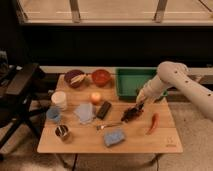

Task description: Place brush in paper cup

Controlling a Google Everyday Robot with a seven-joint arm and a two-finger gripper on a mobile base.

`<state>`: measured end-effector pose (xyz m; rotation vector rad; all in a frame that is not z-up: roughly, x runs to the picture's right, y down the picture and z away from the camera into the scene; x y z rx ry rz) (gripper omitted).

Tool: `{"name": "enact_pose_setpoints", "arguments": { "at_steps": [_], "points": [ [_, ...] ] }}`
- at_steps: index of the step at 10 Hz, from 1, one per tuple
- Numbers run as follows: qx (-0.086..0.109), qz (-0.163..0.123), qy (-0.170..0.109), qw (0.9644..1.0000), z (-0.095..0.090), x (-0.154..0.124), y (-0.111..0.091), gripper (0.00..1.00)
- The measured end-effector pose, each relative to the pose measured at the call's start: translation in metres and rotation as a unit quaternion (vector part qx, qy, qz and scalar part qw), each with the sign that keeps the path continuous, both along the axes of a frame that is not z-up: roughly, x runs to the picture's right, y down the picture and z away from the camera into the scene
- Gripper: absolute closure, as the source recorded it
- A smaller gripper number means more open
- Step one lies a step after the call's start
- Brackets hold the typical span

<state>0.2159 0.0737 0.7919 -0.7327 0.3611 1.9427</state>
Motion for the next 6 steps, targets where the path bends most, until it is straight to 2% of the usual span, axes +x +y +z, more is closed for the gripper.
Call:
{"name": "enact_pose_setpoints", "arguments": {
  "at_steps": [2, 3, 4, 6],
  "points": [
    [0.037, -0.037, -0.011, 0.9986, -0.002, -0.008, -0.016, 1.00],
    [0.070, -0.075, -0.028, 0.9943, -0.003, -0.024, -0.029, 1.00],
    [0.094, -0.107, -0.044, 0.9888, -0.003, -0.042, -0.038, 1.00],
    [0.129, -0.166, -0.089, 0.9735, -0.006, -0.086, -0.053, 1.00]
  ]
}}
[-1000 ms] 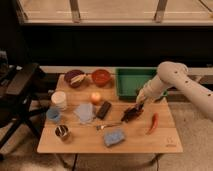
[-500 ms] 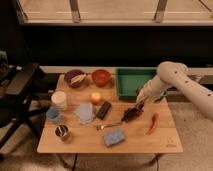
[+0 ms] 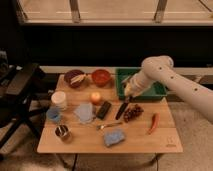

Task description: Place brush in paper cup

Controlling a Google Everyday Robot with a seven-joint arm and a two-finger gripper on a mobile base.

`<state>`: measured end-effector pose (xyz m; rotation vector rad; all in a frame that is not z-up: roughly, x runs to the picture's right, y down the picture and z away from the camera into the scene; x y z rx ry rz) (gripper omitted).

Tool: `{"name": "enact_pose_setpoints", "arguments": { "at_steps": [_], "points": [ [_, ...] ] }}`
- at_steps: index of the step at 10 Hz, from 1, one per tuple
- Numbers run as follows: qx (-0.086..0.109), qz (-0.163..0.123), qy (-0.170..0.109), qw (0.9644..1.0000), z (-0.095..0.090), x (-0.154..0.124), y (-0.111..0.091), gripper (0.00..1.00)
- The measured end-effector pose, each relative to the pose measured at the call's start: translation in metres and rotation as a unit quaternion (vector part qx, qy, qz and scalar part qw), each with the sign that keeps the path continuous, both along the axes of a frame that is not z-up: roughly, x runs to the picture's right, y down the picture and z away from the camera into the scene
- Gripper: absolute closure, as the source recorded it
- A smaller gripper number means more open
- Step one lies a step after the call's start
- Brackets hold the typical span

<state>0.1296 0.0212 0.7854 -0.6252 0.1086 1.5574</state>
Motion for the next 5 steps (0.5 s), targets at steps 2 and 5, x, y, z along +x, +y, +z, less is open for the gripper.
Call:
{"name": "enact_pose_setpoints", "arguments": {
  "at_steps": [2, 5],
  "points": [
    [0.011, -0.057, -0.058, 0.9966, -0.010, -0.048, -0.009, 1.00],
    [0.013, -0.066, -0.067, 0.9955, -0.012, -0.054, -0.010, 1.00]
  ]
}}
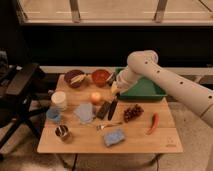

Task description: Place brush in paper cup

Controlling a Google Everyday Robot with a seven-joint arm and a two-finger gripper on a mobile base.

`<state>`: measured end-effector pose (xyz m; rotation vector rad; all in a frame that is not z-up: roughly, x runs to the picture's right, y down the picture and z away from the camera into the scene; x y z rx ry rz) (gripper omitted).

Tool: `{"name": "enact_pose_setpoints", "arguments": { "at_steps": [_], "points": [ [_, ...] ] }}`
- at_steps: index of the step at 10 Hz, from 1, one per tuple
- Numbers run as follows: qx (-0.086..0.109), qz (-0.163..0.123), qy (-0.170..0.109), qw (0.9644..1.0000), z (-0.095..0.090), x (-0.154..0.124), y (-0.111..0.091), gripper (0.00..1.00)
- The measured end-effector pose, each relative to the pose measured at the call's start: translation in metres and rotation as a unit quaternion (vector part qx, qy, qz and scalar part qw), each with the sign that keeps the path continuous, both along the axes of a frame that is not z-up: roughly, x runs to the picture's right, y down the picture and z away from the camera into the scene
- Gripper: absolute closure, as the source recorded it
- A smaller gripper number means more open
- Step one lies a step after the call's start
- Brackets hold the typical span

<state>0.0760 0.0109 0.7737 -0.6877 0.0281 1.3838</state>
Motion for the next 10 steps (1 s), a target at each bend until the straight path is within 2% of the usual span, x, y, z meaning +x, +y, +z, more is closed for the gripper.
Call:
{"name": "enact_pose_setpoints", "arguments": {
  "at_steps": [2, 5, 7, 8, 10],
  "points": [
    [0.002, 0.002, -0.003, 1.0000, 0.000, 0.000, -0.001, 1.00],
    [0.050, -0.027, -0.047, 0.9973, -0.002, -0.022, -0.024, 1.00],
    [0.094, -0.052, -0.101, 0.9891, -0.009, -0.069, -0.047, 1.00],
    [0.107, -0.061, -0.124, 0.9846, -0.011, -0.089, -0.054, 1.00],
    [0.128, -0.090, -0.183, 0.9707, -0.019, -0.138, -0.066, 1.00]
  ]
}}
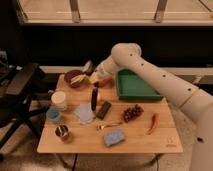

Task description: Place brush in paper cup

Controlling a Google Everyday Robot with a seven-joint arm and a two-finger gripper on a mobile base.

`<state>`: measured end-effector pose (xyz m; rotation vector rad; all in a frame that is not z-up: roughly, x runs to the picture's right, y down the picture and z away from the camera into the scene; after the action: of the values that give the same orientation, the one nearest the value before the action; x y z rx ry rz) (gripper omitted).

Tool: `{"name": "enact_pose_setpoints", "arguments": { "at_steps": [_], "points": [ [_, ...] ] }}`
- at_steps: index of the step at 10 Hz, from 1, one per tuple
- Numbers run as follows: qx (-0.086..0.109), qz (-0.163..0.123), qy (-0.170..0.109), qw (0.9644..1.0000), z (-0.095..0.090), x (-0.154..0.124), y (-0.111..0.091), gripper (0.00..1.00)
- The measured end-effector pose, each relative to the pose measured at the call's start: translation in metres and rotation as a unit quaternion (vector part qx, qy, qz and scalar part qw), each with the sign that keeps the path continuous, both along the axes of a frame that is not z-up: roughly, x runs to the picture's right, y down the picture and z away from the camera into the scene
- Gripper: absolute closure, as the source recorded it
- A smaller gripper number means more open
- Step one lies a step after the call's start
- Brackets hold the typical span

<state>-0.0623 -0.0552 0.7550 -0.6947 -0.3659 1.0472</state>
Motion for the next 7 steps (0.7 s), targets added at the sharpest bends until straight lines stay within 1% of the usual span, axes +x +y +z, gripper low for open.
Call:
{"name": "enact_pose_setpoints", "arguments": {
  "at_steps": [1, 5, 6, 7],
  "points": [
    [0.003, -0.005, -0.008, 0.9999, -0.0013, -0.0066, -0.0017, 1.00],
    [0.003, -0.006, -0.010, 0.9999, -0.0004, -0.0059, -0.0009, 1.00],
    [0.004, -0.020, -0.014, 0.9997, 0.0002, -0.0082, 0.0007, 1.00],
    [0.011, -0.040, -0.021, 0.9989, 0.0012, -0.0141, 0.0033, 1.00]
  ]
}}
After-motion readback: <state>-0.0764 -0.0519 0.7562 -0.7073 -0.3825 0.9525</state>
